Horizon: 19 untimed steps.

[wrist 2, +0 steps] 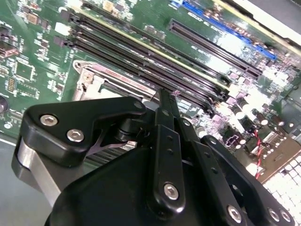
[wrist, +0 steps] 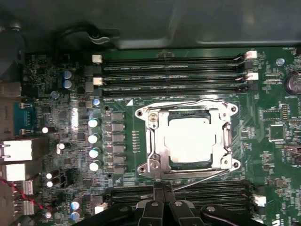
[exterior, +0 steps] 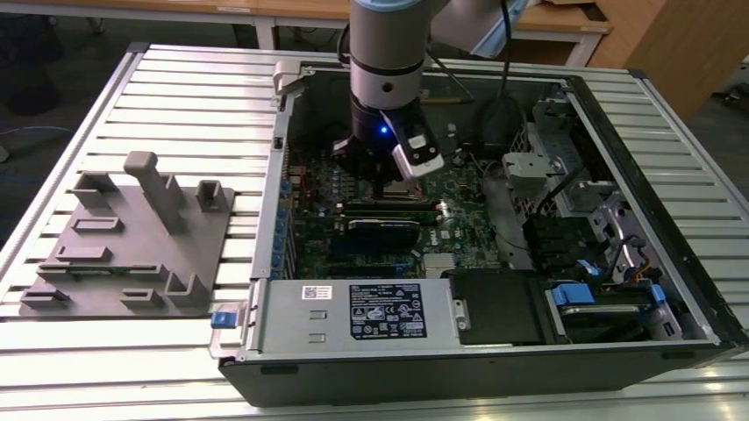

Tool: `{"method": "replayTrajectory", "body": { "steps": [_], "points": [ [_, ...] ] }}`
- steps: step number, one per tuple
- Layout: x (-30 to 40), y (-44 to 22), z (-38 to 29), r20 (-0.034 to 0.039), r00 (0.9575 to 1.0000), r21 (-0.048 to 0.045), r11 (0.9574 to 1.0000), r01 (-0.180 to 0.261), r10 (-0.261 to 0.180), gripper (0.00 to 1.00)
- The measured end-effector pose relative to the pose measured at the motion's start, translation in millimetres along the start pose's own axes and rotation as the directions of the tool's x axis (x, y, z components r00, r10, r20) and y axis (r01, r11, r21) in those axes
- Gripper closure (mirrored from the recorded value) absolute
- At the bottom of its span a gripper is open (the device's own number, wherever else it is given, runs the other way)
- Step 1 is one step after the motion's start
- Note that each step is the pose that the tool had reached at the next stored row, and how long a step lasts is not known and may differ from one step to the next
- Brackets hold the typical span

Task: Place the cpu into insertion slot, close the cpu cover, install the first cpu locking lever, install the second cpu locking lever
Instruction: 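Install the second cpu locking lever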

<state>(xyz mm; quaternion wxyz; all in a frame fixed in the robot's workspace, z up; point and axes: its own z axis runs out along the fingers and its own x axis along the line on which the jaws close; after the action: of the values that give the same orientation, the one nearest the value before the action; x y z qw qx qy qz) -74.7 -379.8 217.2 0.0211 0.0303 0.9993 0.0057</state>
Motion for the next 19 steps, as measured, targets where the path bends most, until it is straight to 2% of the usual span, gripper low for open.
{"method": "replayTrajectory", "body": {
  "steps": [8, 19],
  "points": [
    [3.8, -0.4, 5.6, 0.0011, 1.0, 0.0001, 1.0, 0.0, 0.0, 0.9],
    [6.8, -3.5, 7.2, 0.001, 1.0, -0.0072, 1.0, 0.0, 0.0, 0.9]
  ]
}}
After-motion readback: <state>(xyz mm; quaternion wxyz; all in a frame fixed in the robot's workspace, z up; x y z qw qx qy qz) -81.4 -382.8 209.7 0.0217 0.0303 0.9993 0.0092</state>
